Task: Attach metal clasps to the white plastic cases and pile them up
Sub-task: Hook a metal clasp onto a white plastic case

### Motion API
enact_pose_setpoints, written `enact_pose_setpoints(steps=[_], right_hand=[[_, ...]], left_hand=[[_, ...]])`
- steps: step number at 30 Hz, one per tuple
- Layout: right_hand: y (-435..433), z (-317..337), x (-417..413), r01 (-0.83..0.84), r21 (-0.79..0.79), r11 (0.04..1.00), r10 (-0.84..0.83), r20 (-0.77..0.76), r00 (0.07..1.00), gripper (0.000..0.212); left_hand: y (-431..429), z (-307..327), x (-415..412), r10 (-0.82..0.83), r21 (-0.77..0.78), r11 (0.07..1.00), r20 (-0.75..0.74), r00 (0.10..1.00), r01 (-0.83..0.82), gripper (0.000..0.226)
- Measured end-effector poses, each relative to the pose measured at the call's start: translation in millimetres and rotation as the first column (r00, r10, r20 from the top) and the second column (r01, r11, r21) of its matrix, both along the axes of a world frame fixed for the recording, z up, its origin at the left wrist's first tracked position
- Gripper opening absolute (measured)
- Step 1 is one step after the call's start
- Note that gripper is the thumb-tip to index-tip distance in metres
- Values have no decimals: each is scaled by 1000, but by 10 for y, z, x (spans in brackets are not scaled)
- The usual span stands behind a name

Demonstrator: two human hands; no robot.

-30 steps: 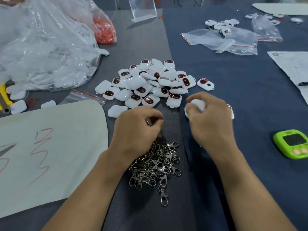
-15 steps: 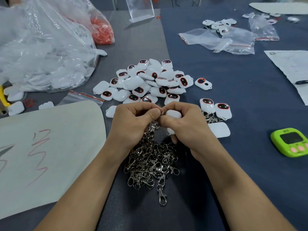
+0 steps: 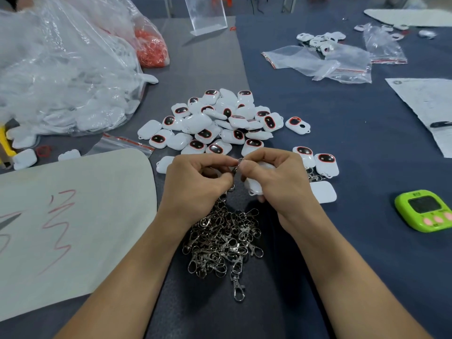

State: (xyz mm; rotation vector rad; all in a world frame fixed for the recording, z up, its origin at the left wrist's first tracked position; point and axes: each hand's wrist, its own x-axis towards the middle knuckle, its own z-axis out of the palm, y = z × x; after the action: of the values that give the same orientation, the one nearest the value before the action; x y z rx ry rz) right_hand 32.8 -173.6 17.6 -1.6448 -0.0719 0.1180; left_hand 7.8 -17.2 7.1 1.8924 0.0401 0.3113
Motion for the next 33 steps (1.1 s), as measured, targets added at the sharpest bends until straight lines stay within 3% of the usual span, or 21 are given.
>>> enact_pose_setpoints(steps=[4, 7, 12, 18, 22, 29, 33], right_hand=[[-3, 8, 2, 6, 2, 1000, -6, 0, 1000, 20], [-32, -1, -5, 23, -141, 990, -11, 84, 996, 15], [-55, 17, -43, 96, -318, 943, -20, 234, 972, 16], [-43, 76, -87, 72, -204, 976, 2, 340, 940, 18], [-17, 77, -100, 65, -246, 967, 36, 384, 923, 19], [-42, 70, -73, 99, -255, 962, 5, 378, 926, 19], [-38, 65, -66, 73, -255, 964, 18, 338, 941, 18]], left_hand=[[-19, 26, -8, 70, 39, 997, 24, 997, -71, 20], [-28, 39, -11, 59, 37, 998, 18, 998, -60, 11], [-22, 44, -30, 25, 107, 994, 69, 997, -33, 21], [-58, 74, -57, 41, 132, 989, 171, 984, -64, 23], [-49, 63, -56, 25, 170, 984, 183, 983, -56, 24], [-41, 57, -58, 22, 184, 980, 252, 968, -70, 20], [-34, 62, -35, 39, 96, 993, 232, 972, -62, 21]])
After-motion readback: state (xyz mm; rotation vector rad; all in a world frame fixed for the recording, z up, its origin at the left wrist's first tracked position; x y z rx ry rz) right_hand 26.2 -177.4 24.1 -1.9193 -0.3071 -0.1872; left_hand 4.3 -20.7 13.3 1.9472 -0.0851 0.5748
